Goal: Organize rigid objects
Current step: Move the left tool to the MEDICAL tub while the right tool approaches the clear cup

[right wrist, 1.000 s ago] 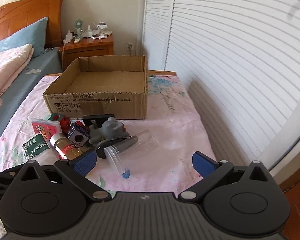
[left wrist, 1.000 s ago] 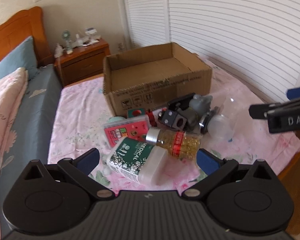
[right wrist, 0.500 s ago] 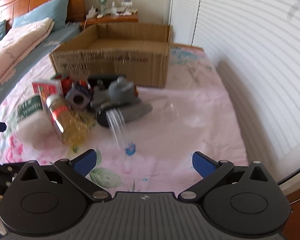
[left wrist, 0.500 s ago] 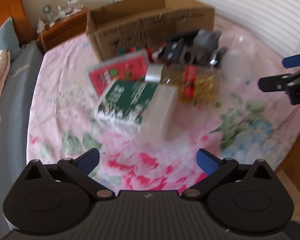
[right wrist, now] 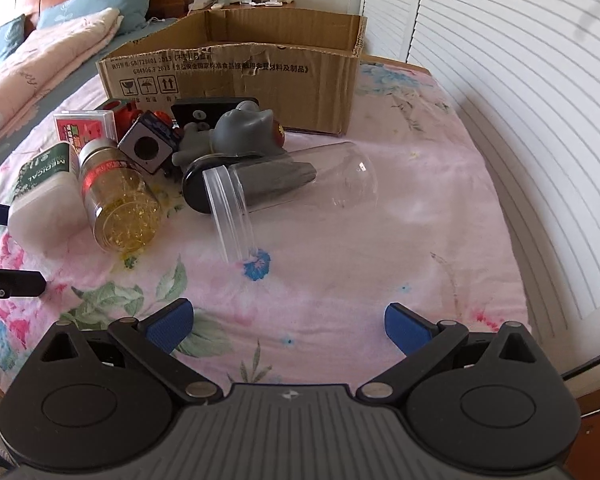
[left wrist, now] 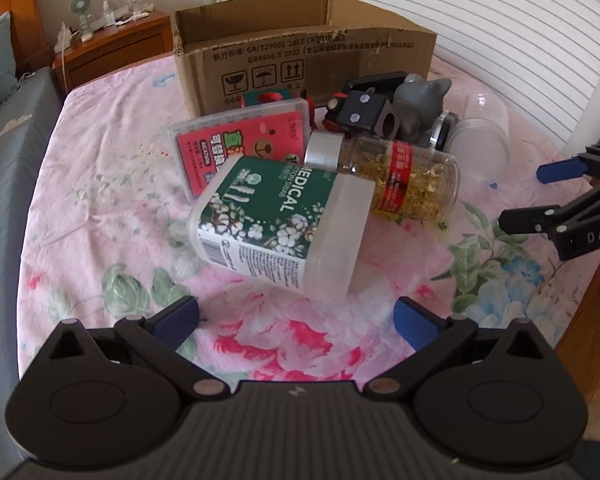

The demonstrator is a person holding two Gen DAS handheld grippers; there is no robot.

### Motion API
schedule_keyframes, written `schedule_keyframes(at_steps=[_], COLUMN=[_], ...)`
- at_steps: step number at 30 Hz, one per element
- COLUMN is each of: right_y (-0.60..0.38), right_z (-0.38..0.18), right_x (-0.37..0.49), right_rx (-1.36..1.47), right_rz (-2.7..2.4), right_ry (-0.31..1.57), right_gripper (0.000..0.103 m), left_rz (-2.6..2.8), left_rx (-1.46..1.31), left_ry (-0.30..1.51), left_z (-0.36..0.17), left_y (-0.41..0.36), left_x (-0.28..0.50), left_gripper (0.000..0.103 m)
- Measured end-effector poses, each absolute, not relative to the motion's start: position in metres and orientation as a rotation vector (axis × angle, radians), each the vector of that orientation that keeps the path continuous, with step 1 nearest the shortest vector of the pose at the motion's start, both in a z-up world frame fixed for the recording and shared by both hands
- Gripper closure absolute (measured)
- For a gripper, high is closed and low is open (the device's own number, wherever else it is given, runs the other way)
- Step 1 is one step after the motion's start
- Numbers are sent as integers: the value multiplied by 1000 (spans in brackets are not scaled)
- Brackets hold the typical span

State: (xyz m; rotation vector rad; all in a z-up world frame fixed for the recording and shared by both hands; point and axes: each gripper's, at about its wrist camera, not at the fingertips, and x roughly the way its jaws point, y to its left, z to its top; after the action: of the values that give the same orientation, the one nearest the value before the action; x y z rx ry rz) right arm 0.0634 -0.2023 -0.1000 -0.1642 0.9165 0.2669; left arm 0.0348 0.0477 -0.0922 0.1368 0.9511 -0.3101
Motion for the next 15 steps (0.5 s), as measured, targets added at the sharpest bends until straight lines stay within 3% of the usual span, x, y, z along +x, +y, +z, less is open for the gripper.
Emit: schedule_keyframes(at_steps=[15], right_y=[-203], right_z=[-101], right_x=[70], right_rx=[-190], right_rz=[317], right_ry=[904], right_gripper=[0], left_rz=[-363], left_rx=[264], left_ry=[909], left_z=[-85], left_y=[40], left_x=[66], left_gripper=[1])
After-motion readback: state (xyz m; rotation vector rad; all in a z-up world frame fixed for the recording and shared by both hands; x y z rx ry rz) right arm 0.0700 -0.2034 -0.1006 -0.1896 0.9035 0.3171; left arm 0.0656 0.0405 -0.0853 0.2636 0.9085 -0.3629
